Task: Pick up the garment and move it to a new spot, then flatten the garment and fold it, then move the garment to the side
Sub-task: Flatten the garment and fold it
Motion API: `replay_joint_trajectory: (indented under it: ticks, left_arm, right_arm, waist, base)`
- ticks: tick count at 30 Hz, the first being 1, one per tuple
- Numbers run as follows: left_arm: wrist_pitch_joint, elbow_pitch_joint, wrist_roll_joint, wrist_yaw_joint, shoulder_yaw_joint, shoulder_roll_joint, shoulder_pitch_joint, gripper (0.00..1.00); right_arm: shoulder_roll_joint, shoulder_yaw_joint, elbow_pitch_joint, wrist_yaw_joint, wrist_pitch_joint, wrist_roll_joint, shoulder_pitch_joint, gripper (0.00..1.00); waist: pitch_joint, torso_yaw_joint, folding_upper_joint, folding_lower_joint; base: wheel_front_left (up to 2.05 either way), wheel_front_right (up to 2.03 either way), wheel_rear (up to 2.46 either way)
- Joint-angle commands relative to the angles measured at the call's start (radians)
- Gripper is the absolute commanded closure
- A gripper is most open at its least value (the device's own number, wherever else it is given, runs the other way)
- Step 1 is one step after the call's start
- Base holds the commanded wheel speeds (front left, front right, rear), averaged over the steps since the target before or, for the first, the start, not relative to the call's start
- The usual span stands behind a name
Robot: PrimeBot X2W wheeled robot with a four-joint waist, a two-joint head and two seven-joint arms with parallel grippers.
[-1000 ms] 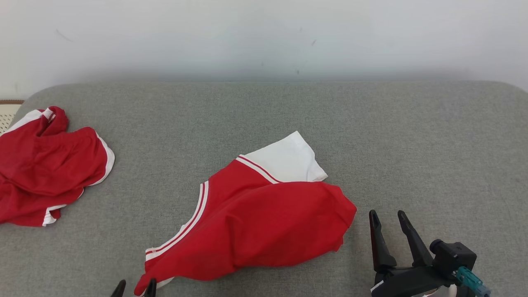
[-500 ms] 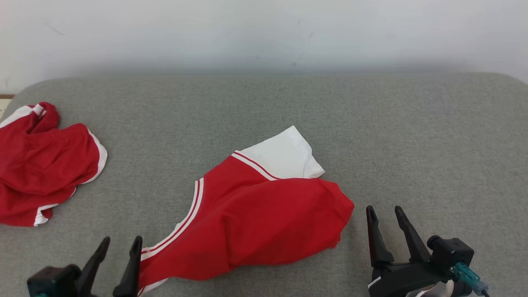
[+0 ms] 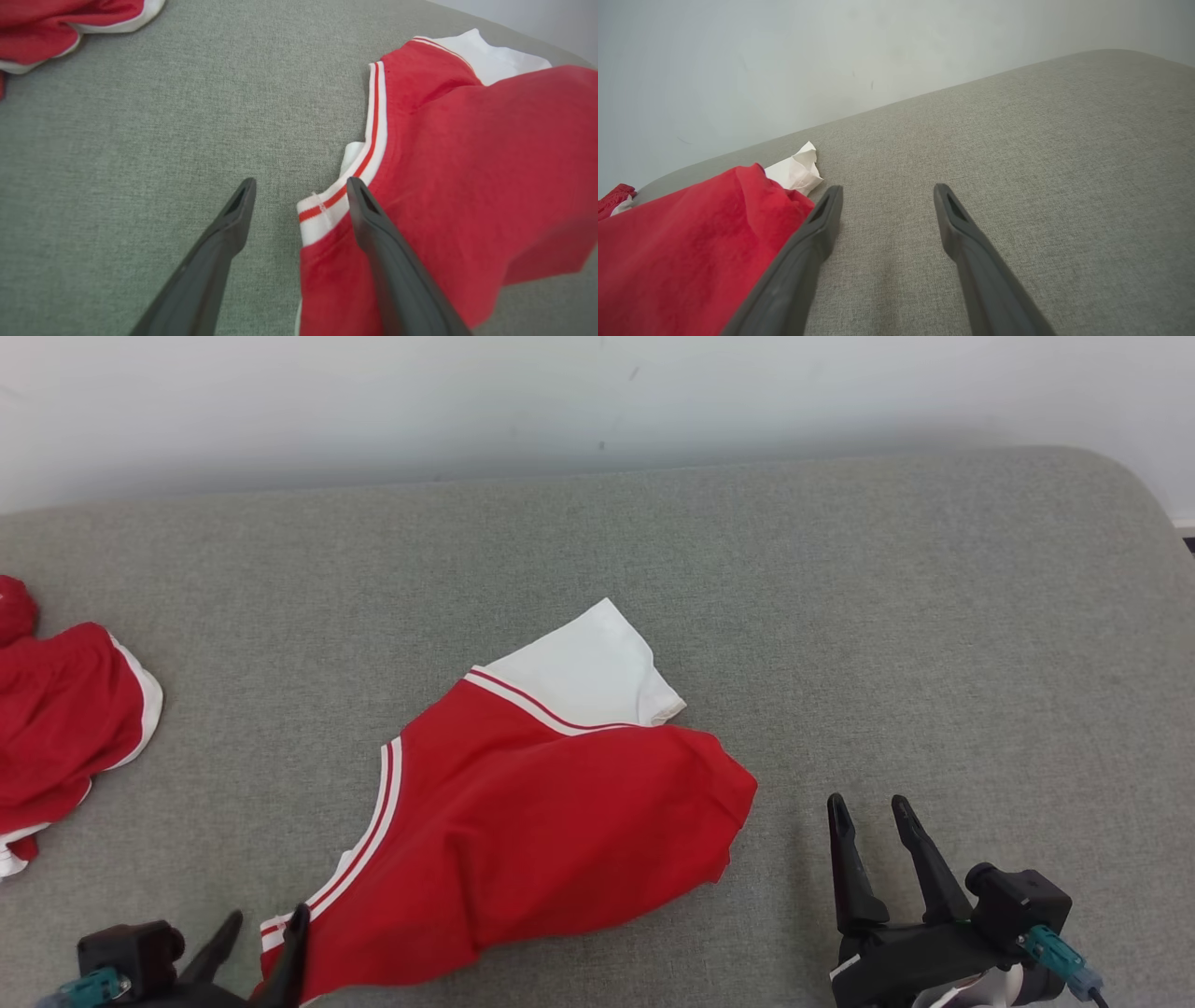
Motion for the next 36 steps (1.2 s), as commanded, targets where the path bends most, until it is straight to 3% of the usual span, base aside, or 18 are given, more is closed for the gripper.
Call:
replay_joint_trajectory:
  ticks: [1,5,6,7,8,9,20,28,36]
  left_arm:
    - [0.006,0.000,-0.011,-0.001,0.001,0.005,0.013,0.00]
    - [0.052,-0.005,-0.061,-0.019,-0.004,-0.006,0.021,0.00]
    - [0.063,-0.002,-0.075,-0.023,-0.005,-0.011,0.022,0.12]
    - [0.067,0.000,-0.080,-0.027,-0.005,-0.008,0.021,0.51]
    - [0.061,0.002,-0.081,-0.026,-0.002,-0.008,0.017,0.68]
    - [0.060,0.008,-0.080,-0.029,-0.003,-0.007,0.015,1.00]
    - [-0.022,-0.021,-0.026,-0.086,0.014,-0.002,-0.111,1.00]
    - [0.038,-0.113,-0.012,-0.131,0.014,0.018,-0.304,1.00]
    - [0.127,-0.234,-0.023,-0.115,-0.006,-0.003,-0.428,1.00]
  right_arm:
    - [0.000,0.000,0.002,0.001,-0.007,0.003,-0.006,0.00]
    - [0.000,0.002,0.009,0.001,-0.010,0.005,-0.012,0.00]
    - [0.000,0.003,0.010,0.001,-0.010,0.005,-0.014,0.00]
    - [0.000,0.004,0.012,0.001,-0.011,0.006,-0.016,0.00]
    - [0.000,0.006,0.013,0.001,-0.012,0.006,-0.018,0.00]
    - [0.000,0.007,0.014,0.001,-0.013,0.006,-0.018,0.00]
    - [0.000,-0.005,0.024,0.001,-0.014,-0.005,0.000,0.00]
    - [0.000,0.014,0.034,0.001,-0.018,0.011,-0.012,0.00]
    - [0.000,0.015,0.052,0.001,-0.028,0.031,0.002,0.00]
  waist:
    - [0.004,-0.004,-0.0001,0.0000]
    - [0.004,-0.005,-0.0001,0.0000]
    - [0.003,-0.005,-0.0001,0.0000]
    - [0.003,-0.005,-0.0001,0.0000]
    - [0.002,-0.006,-0.0001,0.0000]
    - [0.000,-0.006,-0.0001,0.0000]
    - [-0.037,0.022,-0.0001,0.0000]
    - [-0.057,0.029,-0.0001,0.0000]
    - [-0.064,0.018,-0.0001,0.0000]
  base:
    - [0.00,0.00,0.00]
    - [0.00,0.00,0.00]
    - [0.00,0.00,0.00]
    - [0.00,0.00,0.00]
    - [0.00,0.00,0.00]
    - [0.00,0.00,0.00]
    - [0.00,0.00,0.00]
    - [0.00,0.00,0.00]
    - [0.00,0.00,0.00]
